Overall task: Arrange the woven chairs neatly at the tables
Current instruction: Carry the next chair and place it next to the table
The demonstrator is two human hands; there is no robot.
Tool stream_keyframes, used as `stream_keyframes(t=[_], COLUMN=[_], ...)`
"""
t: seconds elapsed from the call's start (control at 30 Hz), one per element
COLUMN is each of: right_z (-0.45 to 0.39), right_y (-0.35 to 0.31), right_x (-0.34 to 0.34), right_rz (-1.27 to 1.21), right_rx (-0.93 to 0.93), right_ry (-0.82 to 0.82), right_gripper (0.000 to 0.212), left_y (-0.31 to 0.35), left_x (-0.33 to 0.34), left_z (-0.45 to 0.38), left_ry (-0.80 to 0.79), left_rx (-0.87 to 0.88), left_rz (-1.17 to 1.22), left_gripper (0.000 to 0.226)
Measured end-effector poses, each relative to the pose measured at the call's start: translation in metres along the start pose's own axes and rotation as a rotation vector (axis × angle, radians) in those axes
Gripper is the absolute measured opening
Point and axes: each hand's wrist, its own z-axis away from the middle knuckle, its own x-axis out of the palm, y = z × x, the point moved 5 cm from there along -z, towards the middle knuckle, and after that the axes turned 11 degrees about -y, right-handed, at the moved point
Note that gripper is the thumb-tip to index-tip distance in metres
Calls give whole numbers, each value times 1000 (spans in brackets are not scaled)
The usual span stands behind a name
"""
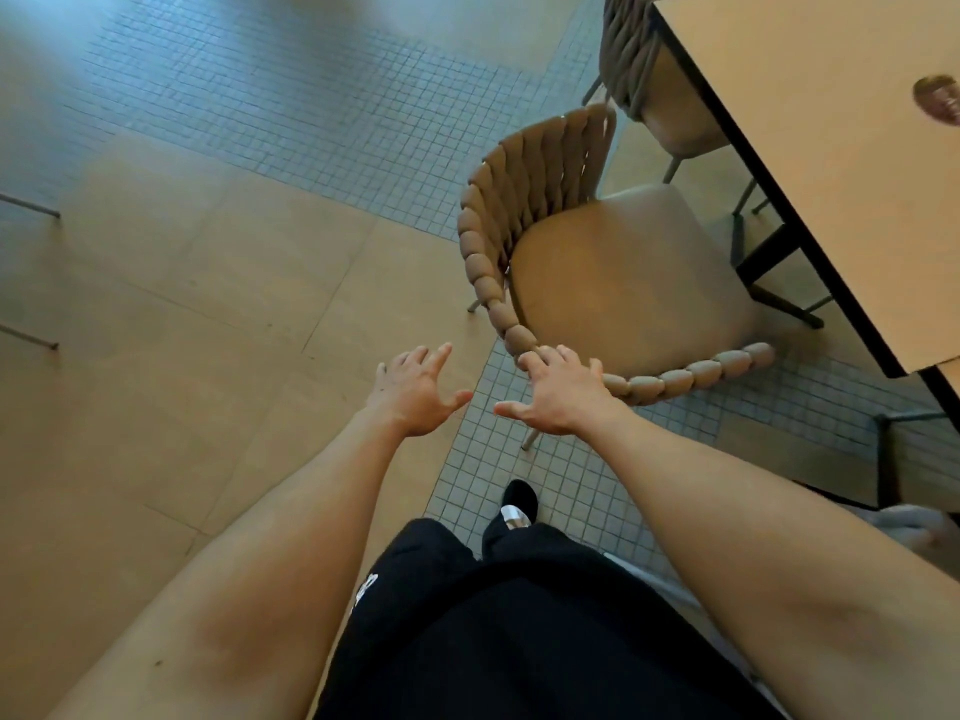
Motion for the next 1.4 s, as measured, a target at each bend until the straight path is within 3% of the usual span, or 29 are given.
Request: stream_keyframes(t=[0.4, 0.63, 0.93, 1.1, 1.4], right_z=[-80, -117, -139, -146, -157], right_y=[19, 16, 2, 2, 2], right_x=[-69, -79, -47, -38, -13], right_rz=[-166, -380, -654, -713, -749], right_rx=[111, 263, 483, 565, 644], right_ry=[42, 38, -40, 10, 9], right_gripper=[91, 95, 101, 104, 99], left_y=[11, 23, 31, 40, 39], left_x=[-103, -144, -133, -123, -118], left_z=[-119, -188, -243, -261, -277], left_ry=[59, -76, -241, -225, -188], left_rx=[219, 388, 606, 721, 741], left_rz=[-161, -392, -697, -817, -1023], left_gripper=[95, 95, 99, 100, 96])
